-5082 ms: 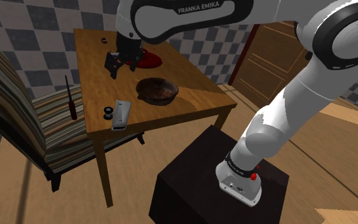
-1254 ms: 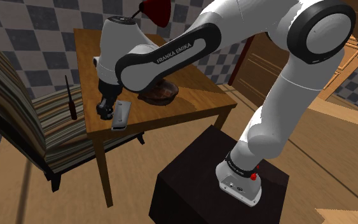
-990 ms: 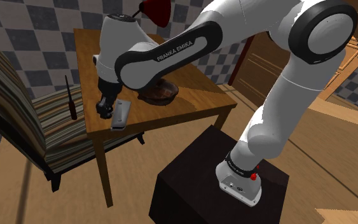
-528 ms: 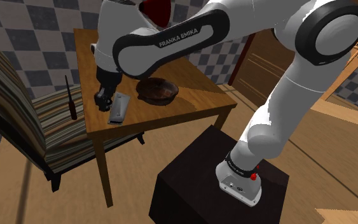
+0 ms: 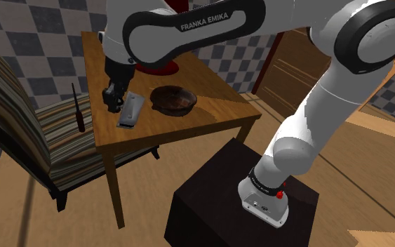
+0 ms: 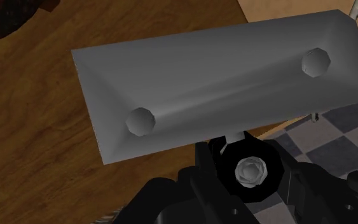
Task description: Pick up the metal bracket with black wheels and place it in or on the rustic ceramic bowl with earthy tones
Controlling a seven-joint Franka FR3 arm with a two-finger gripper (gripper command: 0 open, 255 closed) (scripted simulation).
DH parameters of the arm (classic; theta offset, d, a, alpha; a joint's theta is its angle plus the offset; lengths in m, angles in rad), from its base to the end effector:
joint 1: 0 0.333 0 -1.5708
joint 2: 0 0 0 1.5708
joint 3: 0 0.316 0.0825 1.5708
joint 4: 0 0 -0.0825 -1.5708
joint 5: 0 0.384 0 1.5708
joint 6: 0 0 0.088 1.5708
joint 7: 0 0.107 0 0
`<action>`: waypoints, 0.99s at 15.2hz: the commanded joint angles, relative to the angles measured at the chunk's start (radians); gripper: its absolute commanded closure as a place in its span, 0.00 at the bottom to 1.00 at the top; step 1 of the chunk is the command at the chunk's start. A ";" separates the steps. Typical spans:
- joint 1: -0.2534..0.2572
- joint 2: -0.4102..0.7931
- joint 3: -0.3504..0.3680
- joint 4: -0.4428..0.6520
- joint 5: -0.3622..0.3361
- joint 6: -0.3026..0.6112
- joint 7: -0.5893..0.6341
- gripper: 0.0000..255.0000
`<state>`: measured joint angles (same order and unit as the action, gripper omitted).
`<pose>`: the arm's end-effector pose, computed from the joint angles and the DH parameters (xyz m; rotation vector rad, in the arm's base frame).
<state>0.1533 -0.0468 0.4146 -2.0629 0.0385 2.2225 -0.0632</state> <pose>0.4687 0.3034 0.4726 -2.9208 -0.9233 -0.2961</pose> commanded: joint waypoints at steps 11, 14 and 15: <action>-0.003 -0.033 -0.006 0.129 0.013 -0.160 -0.007 1.00; -0.021 -0.080 -0.035 0.087 0.041 -0.163 -0.066 1.00; -0.030 -0.101 -0.050 0.065 0.053 -0.164 -0.094 1.00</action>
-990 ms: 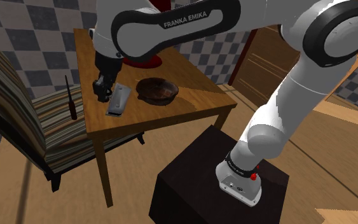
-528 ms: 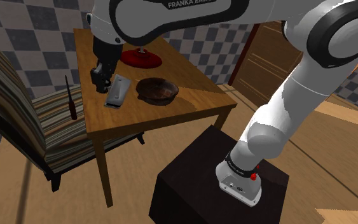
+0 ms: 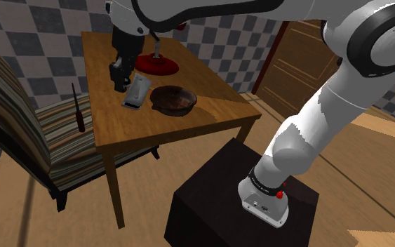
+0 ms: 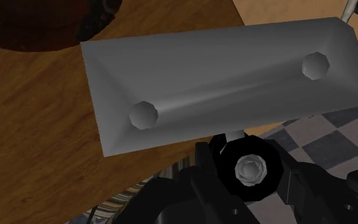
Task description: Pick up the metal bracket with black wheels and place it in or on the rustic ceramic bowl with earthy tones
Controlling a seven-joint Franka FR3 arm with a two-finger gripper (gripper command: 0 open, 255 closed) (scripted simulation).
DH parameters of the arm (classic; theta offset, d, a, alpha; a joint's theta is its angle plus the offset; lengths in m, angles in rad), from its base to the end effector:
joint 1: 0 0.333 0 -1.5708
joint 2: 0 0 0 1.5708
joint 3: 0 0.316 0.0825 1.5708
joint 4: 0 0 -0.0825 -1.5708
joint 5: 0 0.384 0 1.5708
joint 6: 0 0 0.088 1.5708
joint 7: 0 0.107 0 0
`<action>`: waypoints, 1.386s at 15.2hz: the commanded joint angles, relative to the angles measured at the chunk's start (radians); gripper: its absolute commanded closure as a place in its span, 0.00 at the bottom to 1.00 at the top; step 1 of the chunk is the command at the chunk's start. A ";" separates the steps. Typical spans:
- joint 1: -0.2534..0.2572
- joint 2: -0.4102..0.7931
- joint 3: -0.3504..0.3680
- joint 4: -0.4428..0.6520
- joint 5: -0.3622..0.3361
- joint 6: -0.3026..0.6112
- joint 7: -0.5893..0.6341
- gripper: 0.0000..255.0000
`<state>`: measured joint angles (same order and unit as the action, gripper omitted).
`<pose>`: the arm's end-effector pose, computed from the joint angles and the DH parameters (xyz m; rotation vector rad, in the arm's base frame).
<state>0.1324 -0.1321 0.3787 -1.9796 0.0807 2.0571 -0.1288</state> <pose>0.4669 0.2765 0.5399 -2.9217 -0.9219 -0.2956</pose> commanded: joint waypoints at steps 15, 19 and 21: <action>-0.109 -0.196 -0.235 -0.214 0.073 -0.011 -0.378 1.00; -0.107 -0.189 -0.233 -0.261 0.077 0.044 -0.384 1.00; -0.107 -0.184 -0.232 -0.284 0.078 0.071 -0.386 1.00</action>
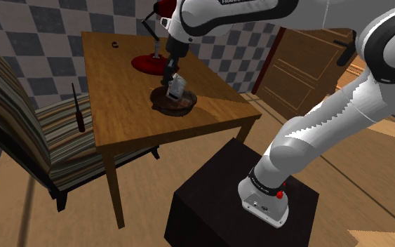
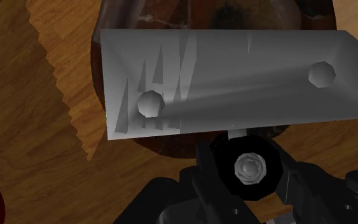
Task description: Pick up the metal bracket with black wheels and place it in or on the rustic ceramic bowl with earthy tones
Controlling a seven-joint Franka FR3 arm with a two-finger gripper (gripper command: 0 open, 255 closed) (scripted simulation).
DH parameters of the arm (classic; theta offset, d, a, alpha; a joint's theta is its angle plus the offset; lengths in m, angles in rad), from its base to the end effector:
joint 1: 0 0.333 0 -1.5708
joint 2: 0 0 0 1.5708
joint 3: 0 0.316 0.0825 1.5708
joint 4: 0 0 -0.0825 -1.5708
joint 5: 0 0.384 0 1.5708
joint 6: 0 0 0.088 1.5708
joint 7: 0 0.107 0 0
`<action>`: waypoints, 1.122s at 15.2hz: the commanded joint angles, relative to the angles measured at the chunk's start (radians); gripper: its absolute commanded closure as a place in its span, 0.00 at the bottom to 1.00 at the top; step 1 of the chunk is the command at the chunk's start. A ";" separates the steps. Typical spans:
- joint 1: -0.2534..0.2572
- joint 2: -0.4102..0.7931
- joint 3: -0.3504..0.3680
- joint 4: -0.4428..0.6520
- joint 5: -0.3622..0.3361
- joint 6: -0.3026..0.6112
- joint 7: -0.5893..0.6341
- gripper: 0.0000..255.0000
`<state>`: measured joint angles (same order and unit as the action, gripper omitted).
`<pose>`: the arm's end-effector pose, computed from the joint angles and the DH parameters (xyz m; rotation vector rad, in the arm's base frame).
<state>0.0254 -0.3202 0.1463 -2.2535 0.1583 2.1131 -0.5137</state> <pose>0.4647 0.0927 0.5088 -2.9207 -0.9234 -0.2947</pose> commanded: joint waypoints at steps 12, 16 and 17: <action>0.003 0.029 0.005 -0.078 0.007 0.108 -0.010 1.00; 0.002 0.028 0.005 -0.079 0.007 0.108 -0.010 0.00; 0.002 0.028 0.005 -0.079 0.007 0.107 -0.010 0.00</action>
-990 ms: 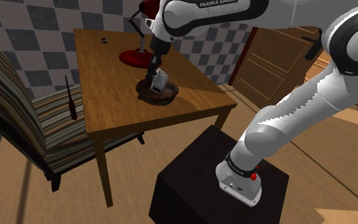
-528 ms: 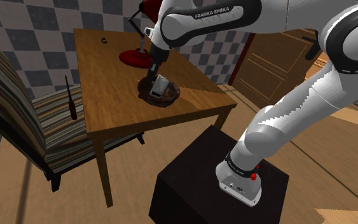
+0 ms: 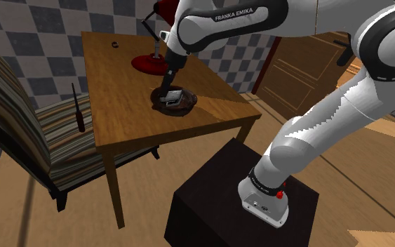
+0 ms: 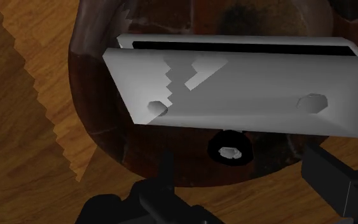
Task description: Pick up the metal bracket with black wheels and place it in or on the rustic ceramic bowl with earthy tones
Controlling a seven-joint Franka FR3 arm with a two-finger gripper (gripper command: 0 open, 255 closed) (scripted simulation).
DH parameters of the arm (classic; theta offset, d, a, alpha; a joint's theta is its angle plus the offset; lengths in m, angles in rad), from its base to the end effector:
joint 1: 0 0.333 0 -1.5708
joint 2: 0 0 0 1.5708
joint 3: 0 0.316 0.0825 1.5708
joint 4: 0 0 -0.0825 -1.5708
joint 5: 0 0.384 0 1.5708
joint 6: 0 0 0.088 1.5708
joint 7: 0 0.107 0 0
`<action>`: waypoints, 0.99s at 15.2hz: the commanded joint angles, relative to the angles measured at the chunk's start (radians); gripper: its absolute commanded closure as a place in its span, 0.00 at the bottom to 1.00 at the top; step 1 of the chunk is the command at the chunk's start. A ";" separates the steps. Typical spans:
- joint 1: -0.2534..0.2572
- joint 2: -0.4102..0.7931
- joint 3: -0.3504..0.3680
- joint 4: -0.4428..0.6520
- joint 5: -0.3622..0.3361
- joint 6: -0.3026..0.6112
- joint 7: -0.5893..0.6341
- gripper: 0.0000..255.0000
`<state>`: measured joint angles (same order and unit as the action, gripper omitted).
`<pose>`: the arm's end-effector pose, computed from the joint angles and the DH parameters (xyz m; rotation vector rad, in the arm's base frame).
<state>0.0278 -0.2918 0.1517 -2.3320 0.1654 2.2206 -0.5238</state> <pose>0.4653 0.0927 0.4683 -2.9207 -0.9234 -0.2962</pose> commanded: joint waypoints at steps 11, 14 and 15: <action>-0.005 -0.058 -0.014 0.072 -0.005 -0.131 0.001 0.00; -0.005 -0.058 -0.014 0.072 -0.005 -0.131 0.001 0.00; -0.005 -0.058 -0.014 0.072 -0.005 -0.131 0.001 0.00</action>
